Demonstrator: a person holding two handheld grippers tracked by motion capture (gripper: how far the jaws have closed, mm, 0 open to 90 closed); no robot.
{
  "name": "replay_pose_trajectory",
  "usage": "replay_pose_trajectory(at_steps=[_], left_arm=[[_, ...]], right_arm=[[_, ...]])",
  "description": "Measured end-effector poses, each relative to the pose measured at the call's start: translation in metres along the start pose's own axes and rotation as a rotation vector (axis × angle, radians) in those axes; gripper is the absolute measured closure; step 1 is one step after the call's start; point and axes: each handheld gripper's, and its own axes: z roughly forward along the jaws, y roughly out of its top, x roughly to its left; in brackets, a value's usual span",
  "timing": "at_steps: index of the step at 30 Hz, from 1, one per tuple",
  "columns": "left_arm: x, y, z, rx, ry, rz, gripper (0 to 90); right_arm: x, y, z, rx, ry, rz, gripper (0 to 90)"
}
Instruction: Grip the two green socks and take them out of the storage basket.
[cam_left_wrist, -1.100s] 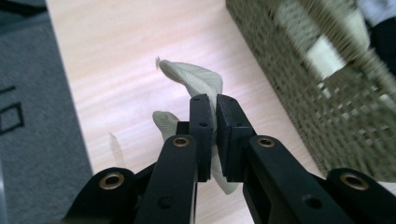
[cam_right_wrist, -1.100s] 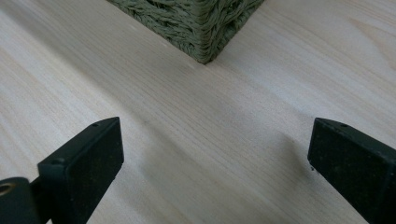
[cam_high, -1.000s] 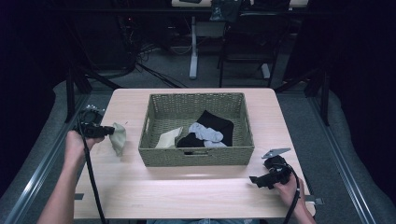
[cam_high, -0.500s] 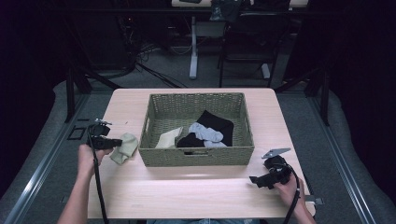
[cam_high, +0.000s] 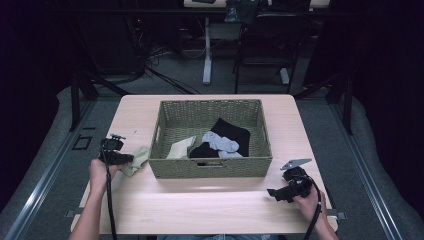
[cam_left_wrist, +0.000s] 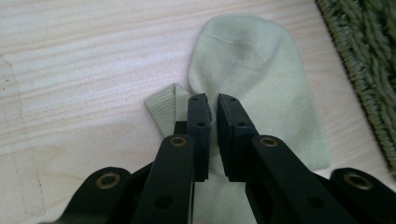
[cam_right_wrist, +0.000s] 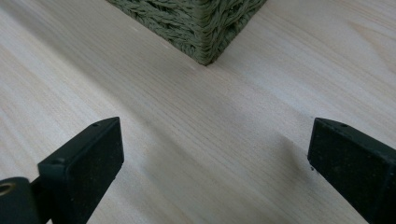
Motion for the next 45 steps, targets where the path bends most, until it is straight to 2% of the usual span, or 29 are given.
replay_pose_trajectory(at_steps=[2,4,5,6,8,9,11,12,13,15,16,19,21,23,25,27,32,37,38,40,45], left_arm=[[-0.001,0.000,0.000,0.000,0.006,0.003,83.5],[-0.002,0.001,-0.001,-0.002,-0.004,-0.004,76.4],[-0.002,0.001,-0.002,0.000,0.001,-0.004,64.0],[-0.004,0.002,-0.005,-0.007,0.011,-0.008,55.6],[-0.004,0.003,-0.009,-0.022,0.007,-0.011,35.6],[-0.005,0.004,-0.017,-0.040,-0.004,-0.016,26.4],[-0.005,0.006,-0.027,-0.075,-0.006,-0.022,15.0],[-0.005,0.006,-0.027,-0.075,-0.006,-0.022,11.7],[-0.005,0.008,-0.034,-0.096,-0.006,-0.026,11.7],[-0.005,0.010,-0.047,-0.122,-0.004,-0.034,1.2],[-0.004,0.011,-0.058,-0.151,-0.016,-0.031,0.0],[-0.003,0.015,-0.075,-0.199,-0.038,-0.038,0.0],[-0.004,0.019,-0.085,-0.209,-0.049,-0.034,0.0],[-0.007,0.025,-0.095,-0.210,-0.034,-0.016,0.0],[-0.010,0.031,-0.105,-0.227,-0.037,-0.002,0.0],[-0.014,0.039,-0.114,-0.227,-0.024,0.025,0.0],[-0.028,0.059,-0.131,-0.232,-0.029,0.080,0.1],[-0.047,0.078,-0.139,-0.232,-0.036,0.134,0.1],[-0.047,0.078,-0.139,-0.232,-0.036,0.134,0.1],[-0.056,0.087,-0.140,-0.228,-0.037,0.161,0.0],[-0.071,0.102,-0.137,-0.222,-0.041,0.194,0.0]], right_arm=[[-0.001,0.000,0.000,0.002,0.001,0.000,2.9],[0.000,0.000,0.001,-0.005,0.007,0.007,3.0],[0.000,0.000,0.001,-0.004,0.007,0.006,3.0],[-0.001,0.000,0.000,0.001,-0.001,0.000,2.9],[0.000,0.000,0.000,0.002,-0.001,0.000,3.0],[-0.001,0.000,0.001,-0.002,0.008,0.007,3.0],[-0.001,-0.001,0.001,-0.002,0.000,0.009,3.0],[-0.001,-0.001,0.001,-0.002,0.000,0.009,3.0],[-0.001,-0.001,0.001,-0.005,-0.007,0.012,3.0],[-0.001,-0.001,0.001,-0.007,-0.014,0.019,2.9],[-0.002,-0.001,0.001,-0.008,-0.001,0.017,3.0],[-0.002,-0.001,0.001,-0.005,0.005,0.017,2.9],[-0.002,-0.001,0.000,-0.004,0.005,0.015,3.0],[-0.002,-0.001,0.000,-0.006,0.004,0.012,2.9],[-0.002,-0.001,0.001,-0.005,0.002,0.012,2.9],[-0.002,-0.001,0.001,-0.002,0.009,0.019,2.9],[-0.002,-0.001,0.000,-0.001,0.002,0.020,3.0],[-0.004,-0.001,0.000,-0.002,0.003,0.020,3.0],[-0.004,-0.001,0.000,-0.002,0.003,0.020,3.0],[-0.004,-0.001,0.000,-0.002,0.004,0.020,3.0],[-0.004,-0.001,0.000,-0.003,0.008,0.021,3.0]])
